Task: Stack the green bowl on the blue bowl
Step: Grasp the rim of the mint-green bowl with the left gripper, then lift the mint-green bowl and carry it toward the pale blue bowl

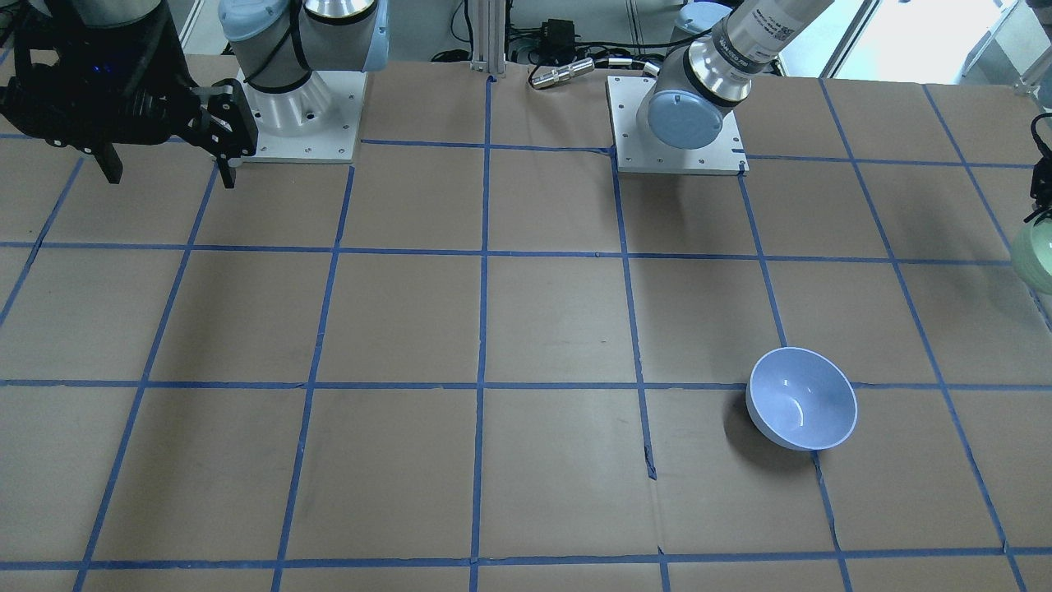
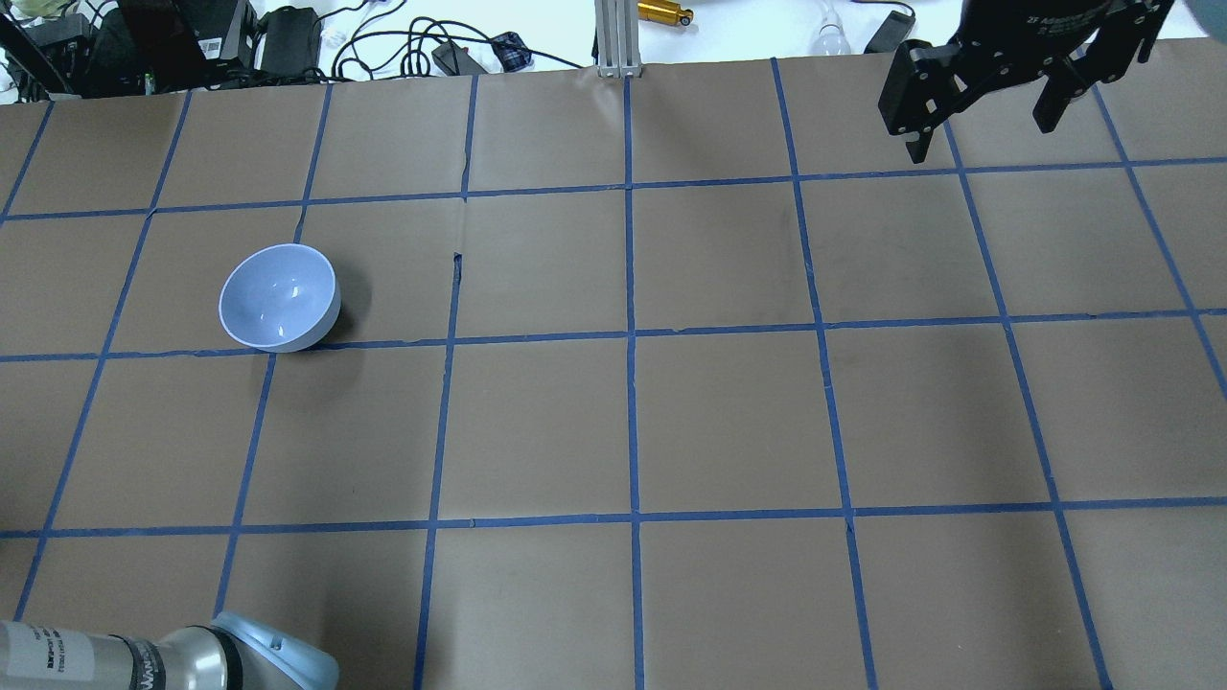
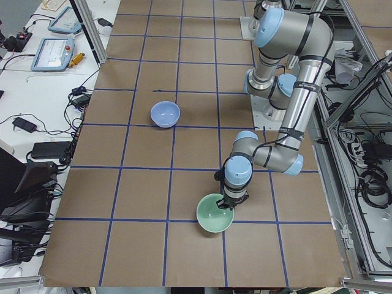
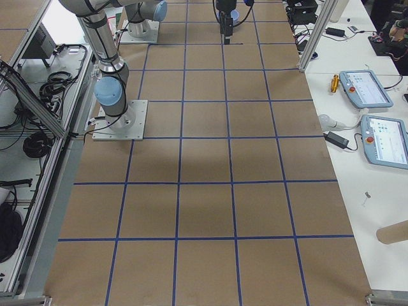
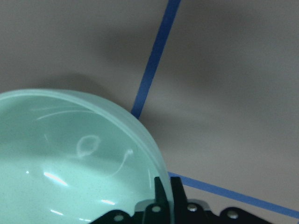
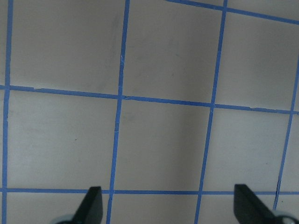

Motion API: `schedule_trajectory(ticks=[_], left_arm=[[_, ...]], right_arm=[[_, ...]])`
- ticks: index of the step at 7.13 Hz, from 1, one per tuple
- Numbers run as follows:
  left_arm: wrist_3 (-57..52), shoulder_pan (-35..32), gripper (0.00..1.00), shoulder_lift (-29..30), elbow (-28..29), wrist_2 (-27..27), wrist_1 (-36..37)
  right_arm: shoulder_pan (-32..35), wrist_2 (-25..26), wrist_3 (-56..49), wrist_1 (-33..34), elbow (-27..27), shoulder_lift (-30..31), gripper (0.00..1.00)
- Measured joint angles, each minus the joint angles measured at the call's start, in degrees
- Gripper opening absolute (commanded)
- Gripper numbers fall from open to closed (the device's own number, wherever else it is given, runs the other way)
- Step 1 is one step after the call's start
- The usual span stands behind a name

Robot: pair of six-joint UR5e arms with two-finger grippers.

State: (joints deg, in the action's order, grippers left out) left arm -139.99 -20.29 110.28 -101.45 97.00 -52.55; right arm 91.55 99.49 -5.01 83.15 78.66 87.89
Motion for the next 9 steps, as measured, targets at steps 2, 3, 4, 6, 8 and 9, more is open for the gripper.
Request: schedule_trajectory(ticks=[2, 3, 4, 6, 8, 9], left_arm=[[4.15, -4.43, 0.00, -3.33, -0.01, -0.05, -3.99], [6.39, -6.74, 0.00, -4.75, 0.08, -0.08, -5.51], [8.19, -9.13, 0.00, -6.20, 0.23, -0.07, -6.14], [13.08, -14.23, 0.00, -9.20, 0.44, -0.06, -7.60], [19.03, -19.29, 0.00, -12.14, 0.48, -0.08, -9.52], [22.46, -22.42, 0.00, -13.24, 0.48, -0.16, -10.50]], right_arm=[[-0.02, 0.00, 0.00, 0.00, 0.00, 0.00, 1.00], [0.00, 0.00, 0.00, 0.00, 0.00, 0.00, 1.00], [0.00, 0.00, 0.00, 0.00, 0.00, 0.00, 1.00], [-0.03, 0.00, 0.00, 0.00, 0.00, 0.00, 1.00], [0.02, 0.00, 0.00, 0.00, 0.00, 0.00, 1.00], [0.02, 0.00, 0.00, 0.00, 0.00, 0.00, 1.00]])
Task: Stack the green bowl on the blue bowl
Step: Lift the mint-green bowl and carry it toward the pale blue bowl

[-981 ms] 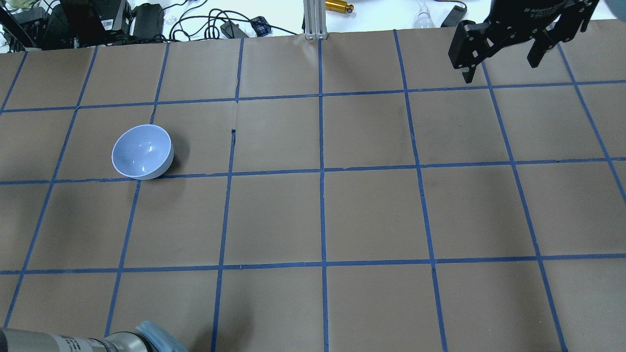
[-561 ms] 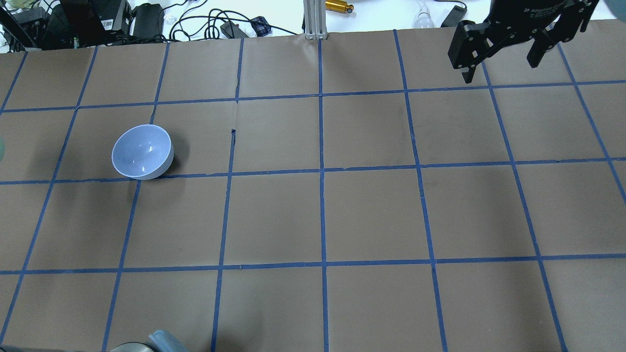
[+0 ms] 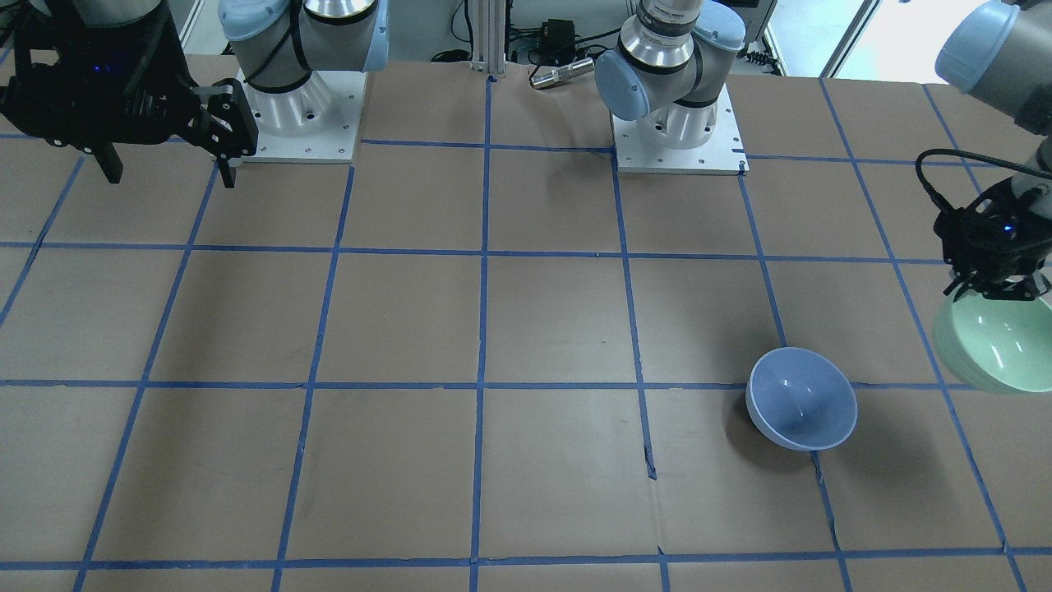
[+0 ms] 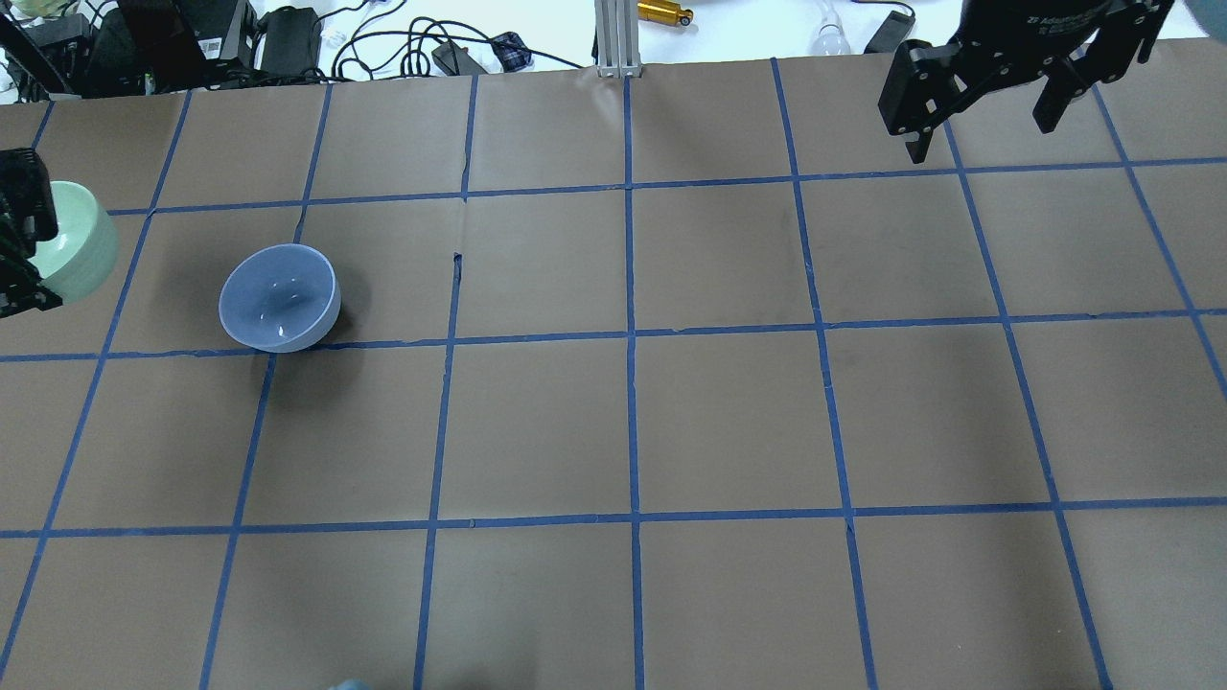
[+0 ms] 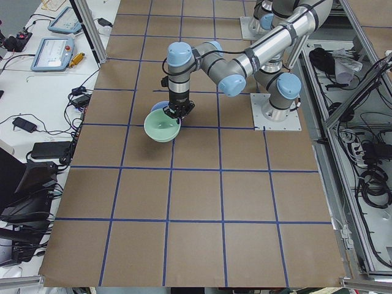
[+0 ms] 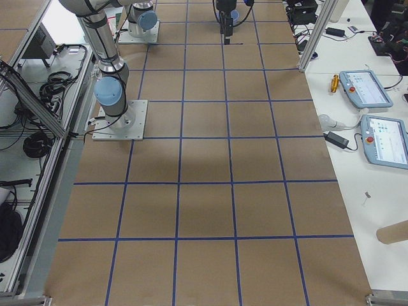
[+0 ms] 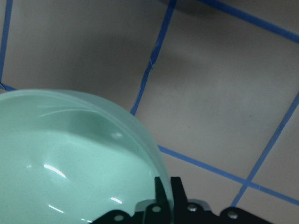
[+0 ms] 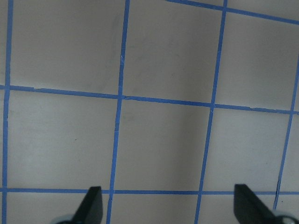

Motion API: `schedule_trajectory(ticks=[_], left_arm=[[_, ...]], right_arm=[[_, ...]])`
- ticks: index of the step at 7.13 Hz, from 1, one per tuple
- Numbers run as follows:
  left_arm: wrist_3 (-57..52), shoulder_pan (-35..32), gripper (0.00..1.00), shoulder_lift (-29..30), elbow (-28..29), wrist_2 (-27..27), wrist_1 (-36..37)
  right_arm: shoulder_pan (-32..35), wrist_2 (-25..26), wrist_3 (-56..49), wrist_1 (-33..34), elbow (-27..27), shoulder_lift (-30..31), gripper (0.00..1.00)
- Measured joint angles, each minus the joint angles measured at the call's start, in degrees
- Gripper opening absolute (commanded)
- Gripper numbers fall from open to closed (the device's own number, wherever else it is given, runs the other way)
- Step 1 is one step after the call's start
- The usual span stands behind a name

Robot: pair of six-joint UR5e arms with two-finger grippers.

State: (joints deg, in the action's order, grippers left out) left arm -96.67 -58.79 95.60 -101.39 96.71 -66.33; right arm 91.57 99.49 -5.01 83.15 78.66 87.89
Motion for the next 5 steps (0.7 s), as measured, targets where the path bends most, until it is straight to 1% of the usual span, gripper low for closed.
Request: schedule_trajectory(ticks=[3, 5], left_arm=[[14.86, -9.48, 0.00, 2.50, -0.17, -0.35, -0.54], [22.09, -13.57, 0.00, 4.76, -0.67, -0.48, -0.30]], right_arm=[[-0.03, 0.00, 0.00, 0.00, 0.00, 0.00, 1.00], [-0.02, 0.00, 0.00, 0.00, 0.00, 0.00, 1.00]])
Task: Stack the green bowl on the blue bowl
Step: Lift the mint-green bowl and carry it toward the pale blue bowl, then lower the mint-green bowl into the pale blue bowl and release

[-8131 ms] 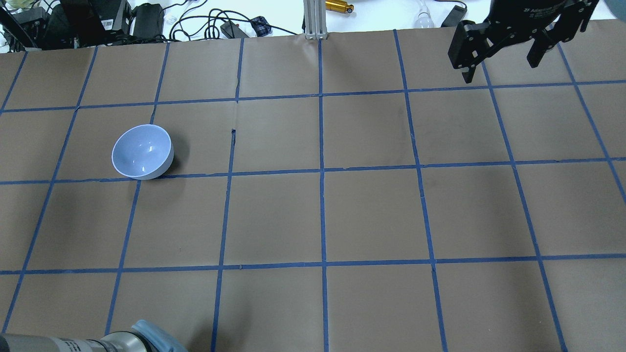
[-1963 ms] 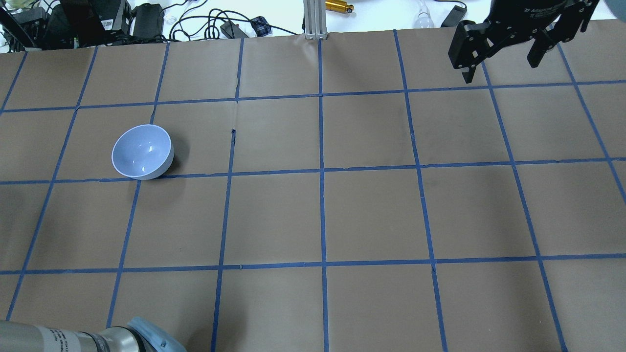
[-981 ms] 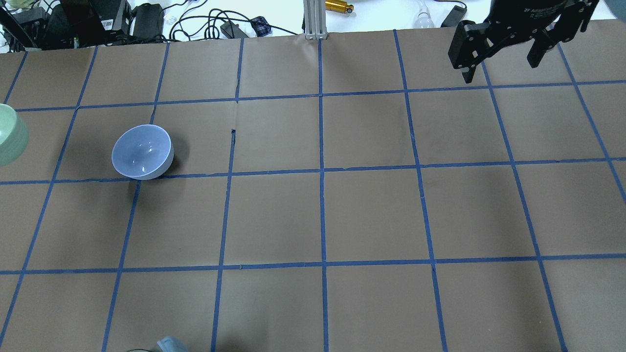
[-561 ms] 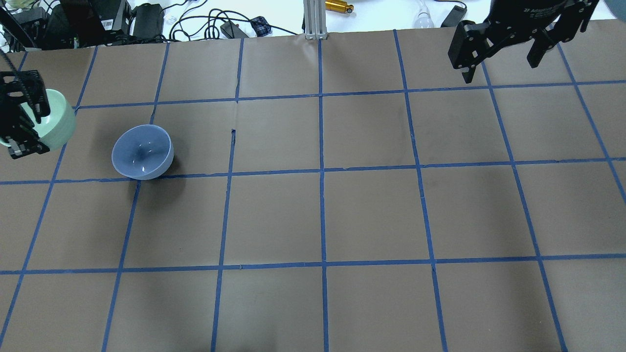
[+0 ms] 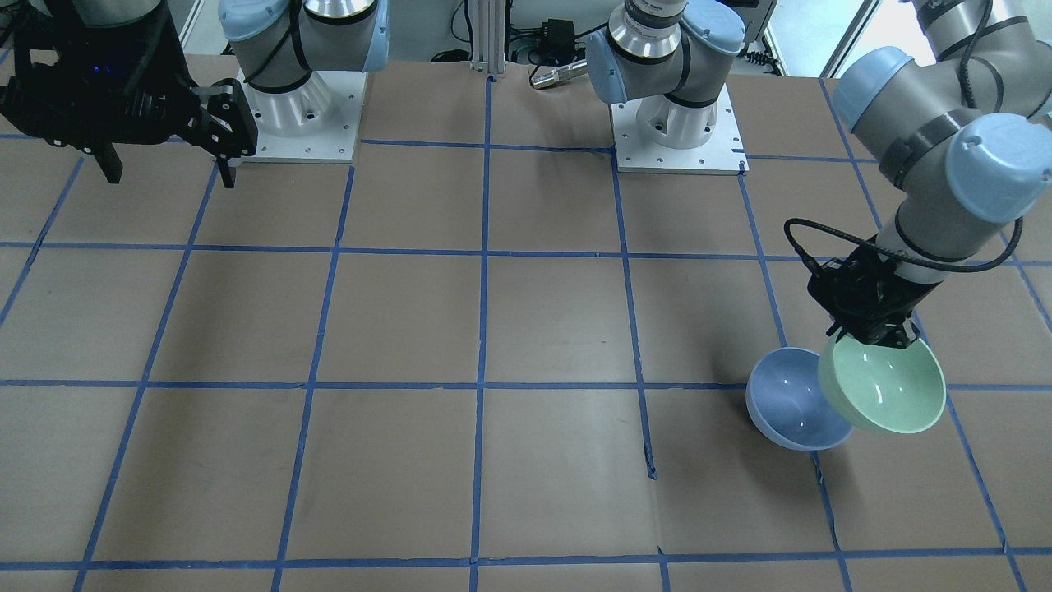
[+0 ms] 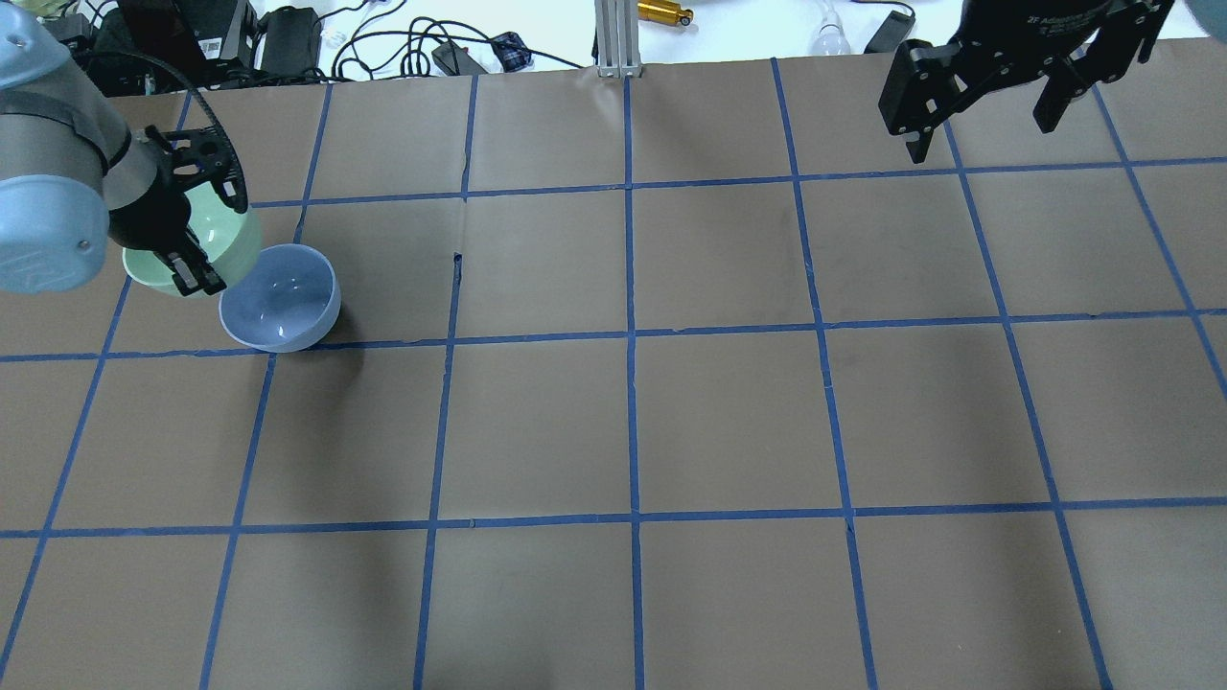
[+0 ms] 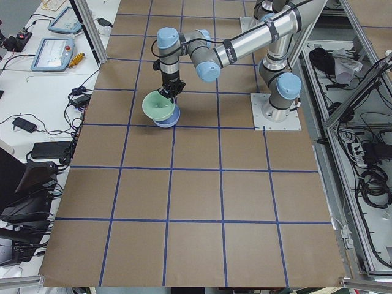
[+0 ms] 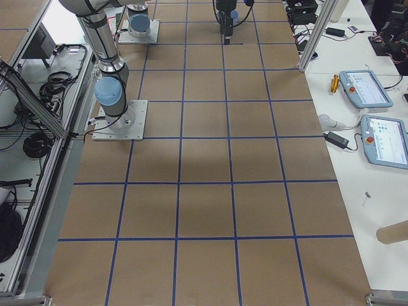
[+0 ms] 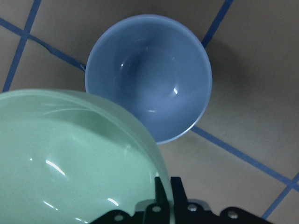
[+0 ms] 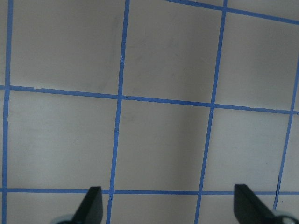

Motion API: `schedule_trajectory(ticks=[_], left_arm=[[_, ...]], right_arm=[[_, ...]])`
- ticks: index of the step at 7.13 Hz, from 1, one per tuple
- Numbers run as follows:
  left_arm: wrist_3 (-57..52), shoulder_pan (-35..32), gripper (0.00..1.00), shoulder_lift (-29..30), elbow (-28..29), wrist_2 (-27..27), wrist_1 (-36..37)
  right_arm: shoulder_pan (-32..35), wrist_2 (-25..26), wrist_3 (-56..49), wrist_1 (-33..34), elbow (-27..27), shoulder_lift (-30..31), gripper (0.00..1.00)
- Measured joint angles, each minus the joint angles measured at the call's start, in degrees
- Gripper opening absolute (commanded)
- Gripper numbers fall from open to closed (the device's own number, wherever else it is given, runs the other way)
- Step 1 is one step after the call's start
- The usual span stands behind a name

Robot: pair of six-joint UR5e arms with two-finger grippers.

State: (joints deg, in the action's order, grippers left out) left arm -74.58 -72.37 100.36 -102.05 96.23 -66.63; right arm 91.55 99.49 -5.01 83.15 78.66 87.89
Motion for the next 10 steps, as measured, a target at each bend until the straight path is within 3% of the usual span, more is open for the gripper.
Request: schedule_trajectory(ticks=[2, 3, 4, 5, 8, 10], left_arm=[[3.41, -1.86, 0.00, 2.34, -0.93, 0.01, 0.53], [3.94, -2.34, 0.58, 3.04, -1.23, 0.04, 0.59], [4.13, -2.64, 0.76, 3.48, -1.37, 0.05, 0.64], [4.22, -2.79, 0.84, 3.89, -1.38, 0.10, 0.70], [5.36, -3.29, 0.85, 3.18, -1.10, 0.26, 0.35], [16.57, -6.31, 0.85, -0.01, 0.13, 0.24, -2.05]], right_arm=[[0.00, 0.00, 0.00, 0.00, 0.00, 0.00, 1.00], [-0.01, 0.00, 0.00, 0.00, 0.00, 0.00, 1.00], [-0.01, 0.00, 0.00, 0.00, 0.00, 0.00, 1.00], [-0.01, 0.00, 0.00, 0.00, 0.00, 0.00, 1.00], [-0.05, 0.00, 0.00, 0.00, 0.00, 0.00, 1.00], [-0.04, 0.00, 0.00, 0.00, 0.00, 0.00, 1.00]])
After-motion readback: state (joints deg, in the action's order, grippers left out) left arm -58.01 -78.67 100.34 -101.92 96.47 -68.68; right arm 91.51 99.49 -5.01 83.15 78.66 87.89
